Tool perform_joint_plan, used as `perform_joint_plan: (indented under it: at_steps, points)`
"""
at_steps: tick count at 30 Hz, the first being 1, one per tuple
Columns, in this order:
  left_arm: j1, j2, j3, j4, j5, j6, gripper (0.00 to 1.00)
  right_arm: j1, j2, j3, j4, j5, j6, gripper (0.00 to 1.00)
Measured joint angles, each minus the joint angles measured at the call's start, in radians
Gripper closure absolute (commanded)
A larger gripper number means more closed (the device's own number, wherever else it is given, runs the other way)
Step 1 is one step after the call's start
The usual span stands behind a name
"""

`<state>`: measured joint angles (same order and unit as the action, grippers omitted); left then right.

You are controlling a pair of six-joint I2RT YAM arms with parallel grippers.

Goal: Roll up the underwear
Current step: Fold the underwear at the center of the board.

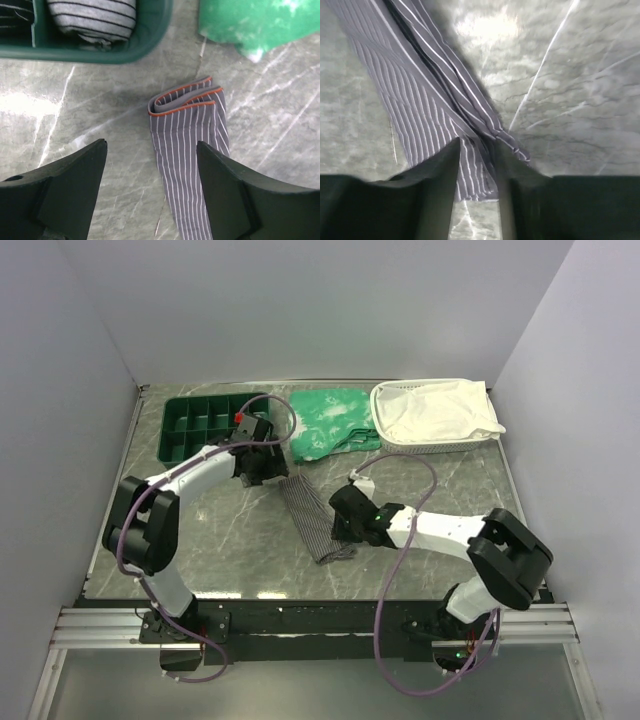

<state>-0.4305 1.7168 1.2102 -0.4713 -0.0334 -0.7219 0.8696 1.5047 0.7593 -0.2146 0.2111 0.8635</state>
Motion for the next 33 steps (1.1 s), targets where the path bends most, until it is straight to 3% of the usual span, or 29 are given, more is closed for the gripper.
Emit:
perform_joint_plan:
  at_steps: [3, 6, 9, 10, 13, 22, 33]
  points:
    - [0.0, -0.031, -0.027, 0.023, 0.028, 0.016, 0.39, 0.0, -0.055, 0.0, -0.019, 0.037, -0.013, 0.48]
    - [0.0, -0.053, -0.05, 0.052, 0.074, 0.037, 0.52, 0.0, -0.116, 0.0, -0.027, 0.052, -0.024, 0.52]
    - [0.0, -0.056, -0.059, 0.081, 0.132, 0.058, 0.67, 0.0, -0.16, 0.0, -0.024, 0.05, -0.041, 0.71]
    - [0.0, -0.055, -0.061, 0.09, 0.155, 0.068, 0.74, 0.0, -0.166, 0.0, -0.021, 0.045, -0.048, 0.82]
    - [0.0, -0.05, -0.06, 0.126, 0.225, 0.09, 0.81, 0.0, -0.164, 0.0, -0.009, 0.003, -0.065, 0.96]
    - [-0.003, 0.098, -0.012, 0.196, 0.399, 0.132, 0.89, 0.0, -0.073, 0.0, 0.055, -0.161, -0.103, 1.0]
    - [-0.006, 0.186, 0.025, 0.204, 0.429, 0.162, 0.91, 0.0, 0.017, 0.001, 0.07, -0.22, -0.11, 1.0]
